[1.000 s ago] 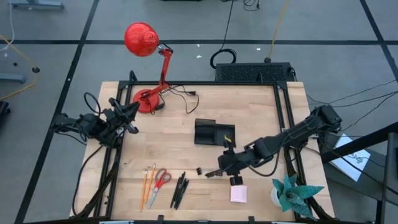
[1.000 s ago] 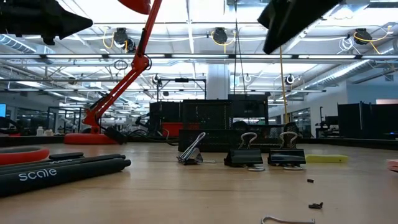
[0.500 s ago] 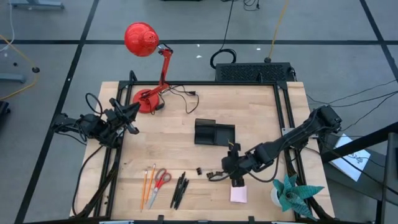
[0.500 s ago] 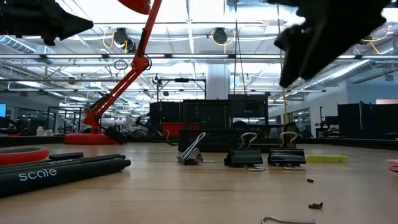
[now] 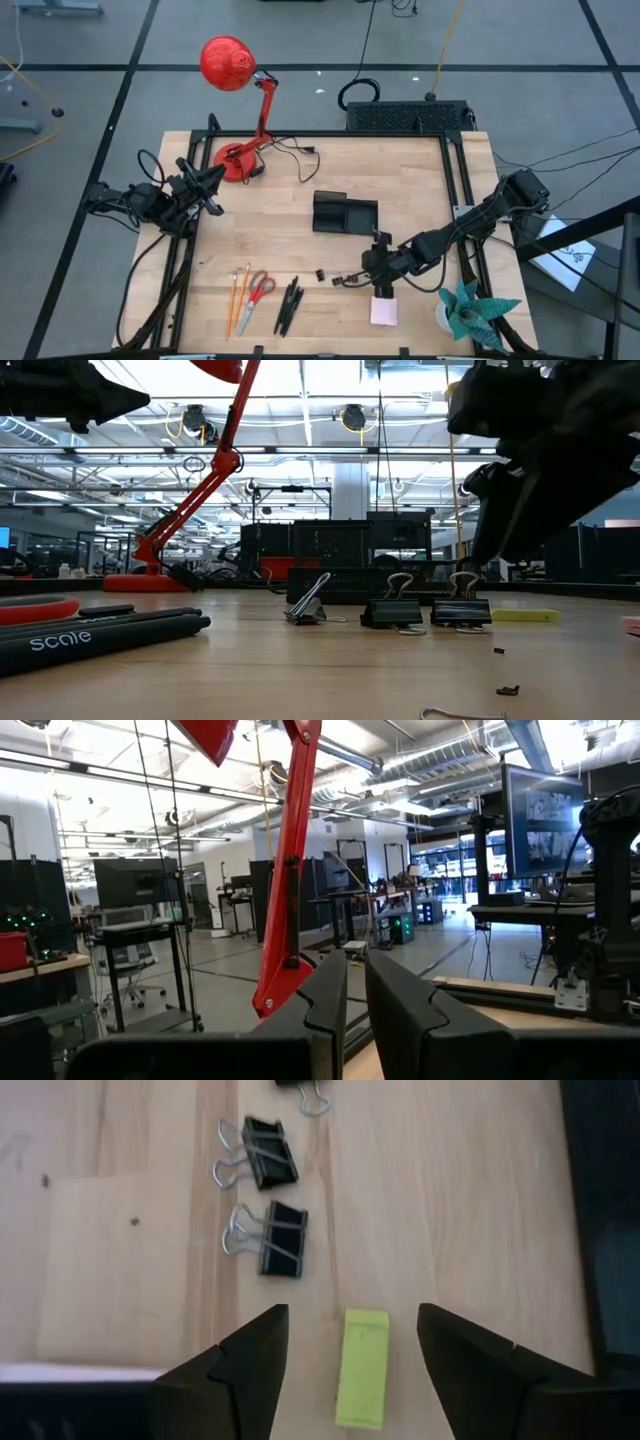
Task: Pick and place office supplies into organizer
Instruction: Put the green eraser into the black desk organizer
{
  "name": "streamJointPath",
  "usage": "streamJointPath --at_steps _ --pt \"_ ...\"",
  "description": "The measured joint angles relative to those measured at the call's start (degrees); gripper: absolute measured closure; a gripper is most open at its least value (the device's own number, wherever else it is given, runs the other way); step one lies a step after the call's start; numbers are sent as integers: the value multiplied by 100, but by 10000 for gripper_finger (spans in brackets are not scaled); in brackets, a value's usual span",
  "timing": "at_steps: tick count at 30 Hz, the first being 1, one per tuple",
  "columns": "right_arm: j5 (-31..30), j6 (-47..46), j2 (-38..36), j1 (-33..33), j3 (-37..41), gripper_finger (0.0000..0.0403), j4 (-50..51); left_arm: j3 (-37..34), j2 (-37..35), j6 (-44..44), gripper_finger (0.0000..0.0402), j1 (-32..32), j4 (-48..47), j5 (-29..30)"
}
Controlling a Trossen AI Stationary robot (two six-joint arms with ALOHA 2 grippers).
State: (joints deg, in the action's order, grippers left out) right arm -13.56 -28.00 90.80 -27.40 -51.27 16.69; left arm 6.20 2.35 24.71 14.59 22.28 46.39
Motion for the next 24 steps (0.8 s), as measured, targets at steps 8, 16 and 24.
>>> streamJointPath --at_steps 8,16,24 --pt "-178 -136 2 -1 302 187 -235 0 0 -1 355 0 0 2" --pt "-287 -137 215 -5 449 184 -328 0 0 -2 355 0 0 8" --pt "9 -298 602 -7 429 185 -509 0 0 -7 355 0 0 9"
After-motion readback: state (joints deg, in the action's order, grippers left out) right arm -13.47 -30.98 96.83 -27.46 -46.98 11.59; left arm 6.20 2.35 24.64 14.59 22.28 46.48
